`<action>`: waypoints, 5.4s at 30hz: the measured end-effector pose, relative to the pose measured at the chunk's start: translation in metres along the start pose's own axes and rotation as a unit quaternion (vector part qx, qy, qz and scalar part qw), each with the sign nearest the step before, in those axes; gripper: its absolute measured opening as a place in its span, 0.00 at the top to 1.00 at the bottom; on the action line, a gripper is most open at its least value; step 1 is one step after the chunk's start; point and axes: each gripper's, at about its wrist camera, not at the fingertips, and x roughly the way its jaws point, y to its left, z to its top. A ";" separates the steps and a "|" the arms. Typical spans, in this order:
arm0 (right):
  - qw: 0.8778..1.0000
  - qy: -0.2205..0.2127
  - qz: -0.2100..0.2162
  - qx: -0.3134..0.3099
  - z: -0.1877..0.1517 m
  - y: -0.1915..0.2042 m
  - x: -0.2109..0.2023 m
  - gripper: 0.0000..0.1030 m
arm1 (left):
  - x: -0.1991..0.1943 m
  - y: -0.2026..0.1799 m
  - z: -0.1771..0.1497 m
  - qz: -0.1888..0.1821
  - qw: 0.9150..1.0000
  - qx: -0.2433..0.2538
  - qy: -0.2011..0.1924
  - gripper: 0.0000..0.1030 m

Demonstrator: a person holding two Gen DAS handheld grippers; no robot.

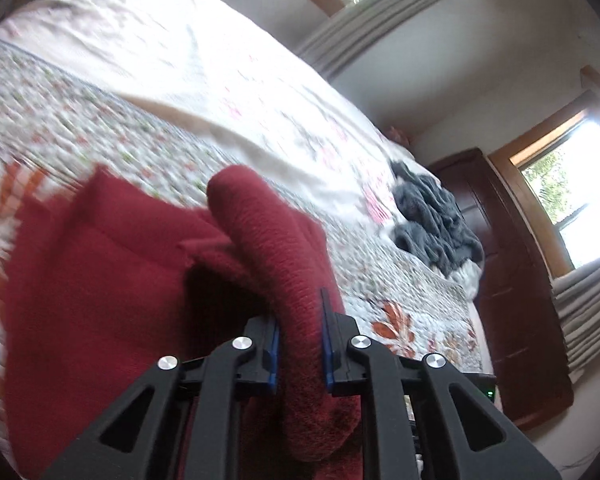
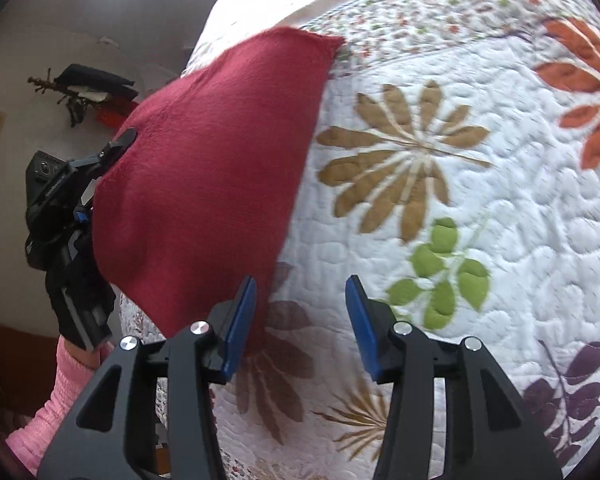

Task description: Fold small clothes

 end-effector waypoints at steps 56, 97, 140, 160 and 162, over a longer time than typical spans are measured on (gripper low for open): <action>0.993 0.112 0.022 -0.028 -0.014 0.063 0.103 0.74 | -0.079 0.137 -0.092 0.122 0.989 -0.012 0.086 0.89; 0.995 0.058 -0.052 -0.061 0.038 0.077 0.093 0.33 | 0.009 0.140 0.048 0.216 0.976 0.014 0.032 0.89; 0.997 0.046 0.063 0.024 0.065 0.053 0.112 0.51 | 0.015 0.145 -0.020 -0.025 0.987 -0.063 0.149 0.68; 0.998 0.006 0.058 -0.020 -0.004 0.058 -0.051 0.61 | -0.026 0.020 -0.095 -0.097 0.989 -0.024 0.109 0.71; 0.998 0.003 0.055 -0.021 -0.021 0.054 -0.072 0.61 | -0.029 -0.002 -0.113 -0.107 0.988 -0.018 0.110 0.71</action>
